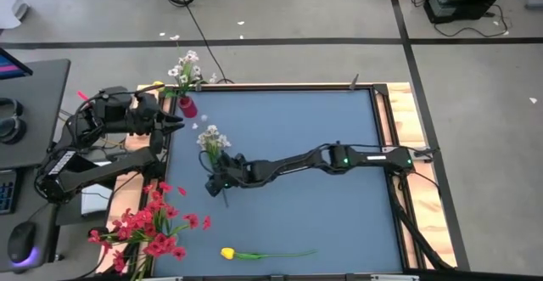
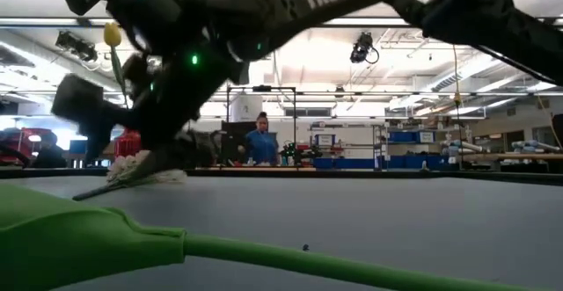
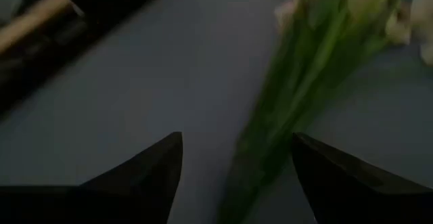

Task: Sort flowers into vase by color
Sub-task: Put the white flowers into the pink vase

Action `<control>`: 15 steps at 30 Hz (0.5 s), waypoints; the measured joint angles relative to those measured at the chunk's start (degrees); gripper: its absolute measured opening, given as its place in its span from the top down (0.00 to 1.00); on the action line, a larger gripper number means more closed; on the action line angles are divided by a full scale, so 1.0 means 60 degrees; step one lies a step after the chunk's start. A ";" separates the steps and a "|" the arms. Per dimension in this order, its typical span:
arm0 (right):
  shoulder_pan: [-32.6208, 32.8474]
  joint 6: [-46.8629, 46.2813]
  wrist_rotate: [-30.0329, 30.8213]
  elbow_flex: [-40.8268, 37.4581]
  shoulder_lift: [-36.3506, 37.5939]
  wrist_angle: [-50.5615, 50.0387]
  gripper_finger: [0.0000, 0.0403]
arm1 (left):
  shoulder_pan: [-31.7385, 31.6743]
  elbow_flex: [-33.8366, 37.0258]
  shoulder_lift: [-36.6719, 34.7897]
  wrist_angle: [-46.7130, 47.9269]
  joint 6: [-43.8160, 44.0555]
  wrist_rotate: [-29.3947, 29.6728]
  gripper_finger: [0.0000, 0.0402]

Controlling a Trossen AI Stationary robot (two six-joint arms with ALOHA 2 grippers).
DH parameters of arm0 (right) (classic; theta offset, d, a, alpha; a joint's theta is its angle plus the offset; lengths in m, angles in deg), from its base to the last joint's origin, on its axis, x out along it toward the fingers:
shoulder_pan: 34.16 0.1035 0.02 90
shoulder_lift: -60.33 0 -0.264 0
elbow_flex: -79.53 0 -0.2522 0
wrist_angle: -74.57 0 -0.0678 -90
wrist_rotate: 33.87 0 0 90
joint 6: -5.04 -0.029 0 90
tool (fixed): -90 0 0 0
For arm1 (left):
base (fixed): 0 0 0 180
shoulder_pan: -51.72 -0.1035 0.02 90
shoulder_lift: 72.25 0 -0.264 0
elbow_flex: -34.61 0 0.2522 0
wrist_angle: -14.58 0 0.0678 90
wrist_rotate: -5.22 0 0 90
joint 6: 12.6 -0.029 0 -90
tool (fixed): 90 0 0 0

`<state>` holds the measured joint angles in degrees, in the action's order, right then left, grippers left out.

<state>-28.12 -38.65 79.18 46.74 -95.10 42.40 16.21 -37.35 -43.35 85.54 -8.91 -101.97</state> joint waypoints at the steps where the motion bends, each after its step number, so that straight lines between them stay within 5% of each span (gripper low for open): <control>1: -0.0037 -0.0079 -0.0074 0.0004 -0.0115 -0.0003 0.30 | 0.0000 0.0000 0.0000 0.0006 0.0006 0.0000 0.73; 8: -0.0120 -0.0189 -0.0386 0.0095 -0.0410 -0.0416 0.37 | 0.0000 0.0000 0.0000 0.0009 0.0126 0.0000 0.73; 15: -0.0082 -0.0190 -0.0487 0.0064 -0.0407 -0.0764 0.80 | 0.0000 0.0000 -0.0003 0.0006 0.0122 0.0004 0.73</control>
<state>-28.61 -39.78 76.25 47.12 -97.54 37.81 16.21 -37.35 -43.36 85.58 -8.18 -101.95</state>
